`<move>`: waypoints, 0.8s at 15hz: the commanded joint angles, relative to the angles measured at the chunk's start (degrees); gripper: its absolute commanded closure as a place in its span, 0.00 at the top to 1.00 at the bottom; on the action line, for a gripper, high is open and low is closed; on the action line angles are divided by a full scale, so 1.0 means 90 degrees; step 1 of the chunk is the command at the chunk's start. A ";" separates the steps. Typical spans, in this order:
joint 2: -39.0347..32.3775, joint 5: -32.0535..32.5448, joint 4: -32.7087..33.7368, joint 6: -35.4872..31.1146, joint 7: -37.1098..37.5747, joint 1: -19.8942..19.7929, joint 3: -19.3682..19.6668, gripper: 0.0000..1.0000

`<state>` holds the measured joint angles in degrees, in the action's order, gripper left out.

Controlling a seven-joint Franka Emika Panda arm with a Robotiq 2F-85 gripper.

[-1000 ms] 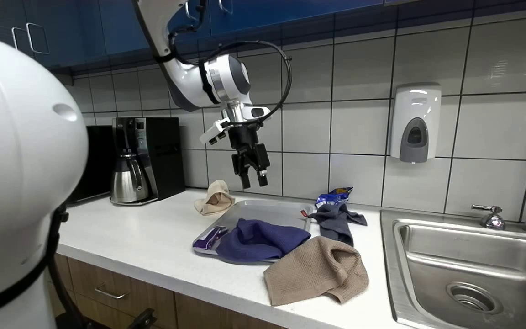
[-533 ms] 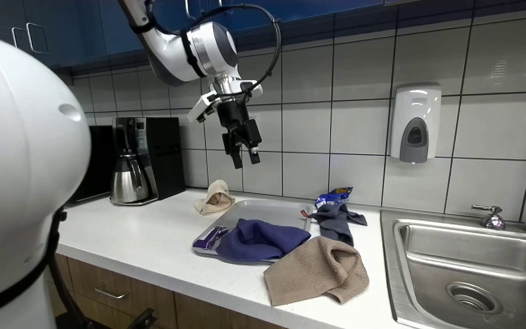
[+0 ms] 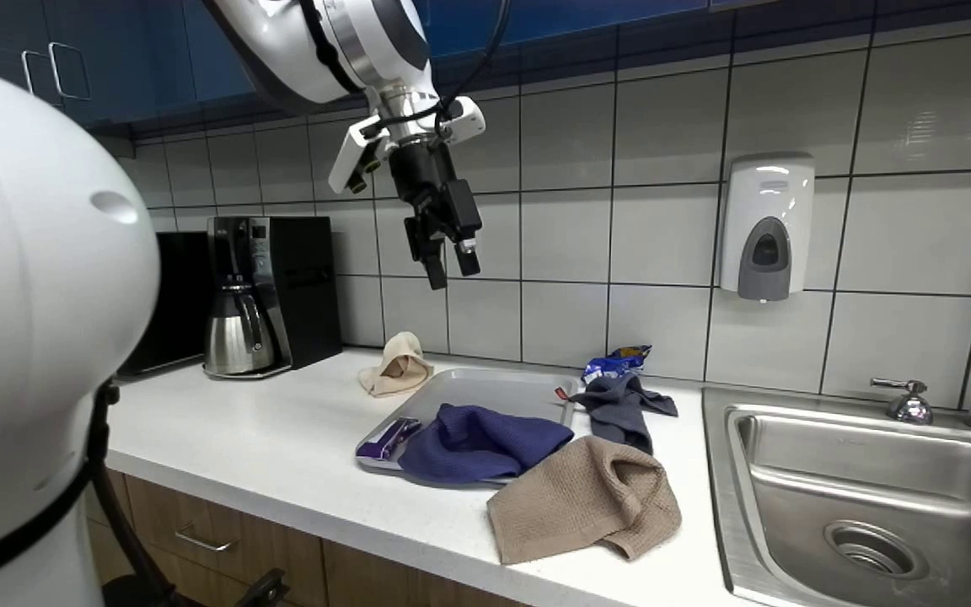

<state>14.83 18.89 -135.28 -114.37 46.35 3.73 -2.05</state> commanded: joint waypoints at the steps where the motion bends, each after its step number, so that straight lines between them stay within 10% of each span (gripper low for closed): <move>1: 0.0163 -0.0069 -0.0123 -0.0006 -0.0111 -0.0285 -0.0158 1.00; 12: 0.0598 -0.0147 -0.0452 -0.0011 -0.0310 -0.0462 -0.0092 1.00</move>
<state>20.20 18.26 -139.39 -114.37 44.15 1.59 -1.01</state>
